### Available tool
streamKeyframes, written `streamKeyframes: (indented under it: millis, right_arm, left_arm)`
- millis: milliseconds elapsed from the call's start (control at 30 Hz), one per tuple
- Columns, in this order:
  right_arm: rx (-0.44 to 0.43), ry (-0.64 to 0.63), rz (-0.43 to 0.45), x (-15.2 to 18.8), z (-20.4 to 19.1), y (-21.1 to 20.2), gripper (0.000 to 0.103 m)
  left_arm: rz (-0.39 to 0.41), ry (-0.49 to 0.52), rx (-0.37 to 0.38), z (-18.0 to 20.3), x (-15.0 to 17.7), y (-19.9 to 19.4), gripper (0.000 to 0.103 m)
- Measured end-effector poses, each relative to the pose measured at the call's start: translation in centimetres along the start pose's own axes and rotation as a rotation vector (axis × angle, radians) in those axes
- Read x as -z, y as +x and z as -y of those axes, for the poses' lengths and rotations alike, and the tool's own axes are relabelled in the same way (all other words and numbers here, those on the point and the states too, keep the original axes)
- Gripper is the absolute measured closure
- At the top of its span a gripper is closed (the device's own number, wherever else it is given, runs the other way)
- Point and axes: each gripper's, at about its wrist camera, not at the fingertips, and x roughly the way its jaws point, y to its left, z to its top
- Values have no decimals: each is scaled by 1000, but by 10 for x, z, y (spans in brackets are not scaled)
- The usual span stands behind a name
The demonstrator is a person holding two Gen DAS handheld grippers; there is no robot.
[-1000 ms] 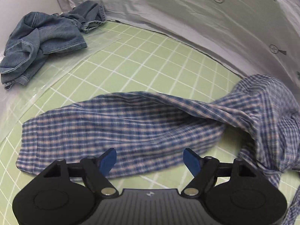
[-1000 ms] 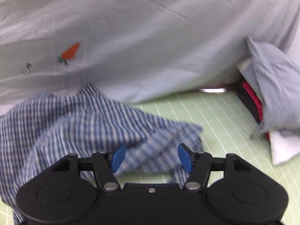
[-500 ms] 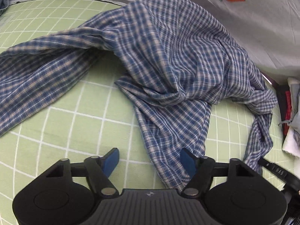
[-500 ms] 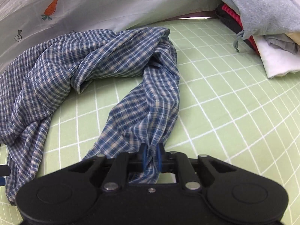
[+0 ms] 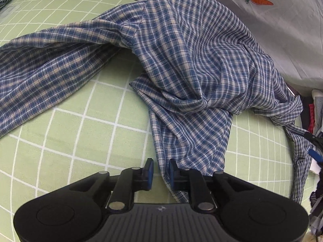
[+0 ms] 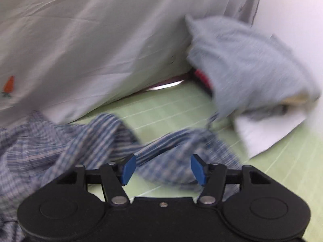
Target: Fold clothes
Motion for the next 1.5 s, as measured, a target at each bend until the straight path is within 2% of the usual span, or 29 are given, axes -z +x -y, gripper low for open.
streamKeyframes:
  millis: [67, 167, 267, 333, 367, 400, 433, 467, 500, 567, 700, 900, 1000, 1100, 1200, 1333, 1400, 1500]
  right_arm:
    - [-111, 36, -60, 18, -23, 9, 37]
    - [-205, 0, -104, 37, -63, 21, 38]
    - [-232, -65, -129, 48, -96, 34, 50]
    - [-238, -101, -124, 50, -111, 40, 54]
    - [-238, -116, -118, 50, -117, 43, 60]
    - [-237, -130, -112, 50, -121, 45, 64]
    - [-239, -144, -105, 49, -125, 47, 76]
    - [-249, -153, -97, 48, -127, 48, 93]
    - [-263, -159, -88, 47, -128, 47, 101]
    - [-269, -183, -71, 41, -127, 42, 102]
    - [-289, -200, -23, 25, -106, 14, 102]
    - [-339, -190, 73, -7, -59, -60, 103]
    - [-390, -133, 124, -23, -28, -108, 103]
    - [-441, -19, 162, -31, 4, -136, 103]
    - [-315, -43, 138, -22, 13, -128, 103]
    - [-334, 83, 57, 0, 33, -120, 102]
    - [-282, 67, 63, 12, 36, -130, 102]
    - [-249, 62, 77, 25, 46, -148, 102]
  left_arm:
    - [-7, -4, 17, 2, 1, 1, 73]
    - [-19, -6, 38, 5, 2, 2, 73]
    - [-17, 3, 44, 7, 1, 3, 73]
    - [-13, -1, 51, 6, 0, 4, 75]
    - [-12, 0, 52, 5, 0, 4, 76]
    - [-11, 2, 53, 4, 0, 3, 85]
    - [-13, 3, 45, 3, -1, 5, 100]
    - [-14, -8, 50, 0, -2, 6, 103]
    - [-15, -20, 58, -3, -3, 6, 103]
    - [10, -53, 57, -9, -4, 1, 103]
    - [152, -70, 64, -27, -5, -61, 103]
    - [370, -92, 74, -55, -7, -155, 103]
    - [479, -103, 79, -69, -7, -202, 103]
    - [461, -162, 33, -86, -1, -197, 103]
    - [436, -224, -15, -103, 5, -188, 103]
    - [381, -292, -35, -126, 34, -183, 103]
    - [369, -303, -35, -131, 53, -186, 103]
    - [374, -293, -49, -135, 76, -198, 103]
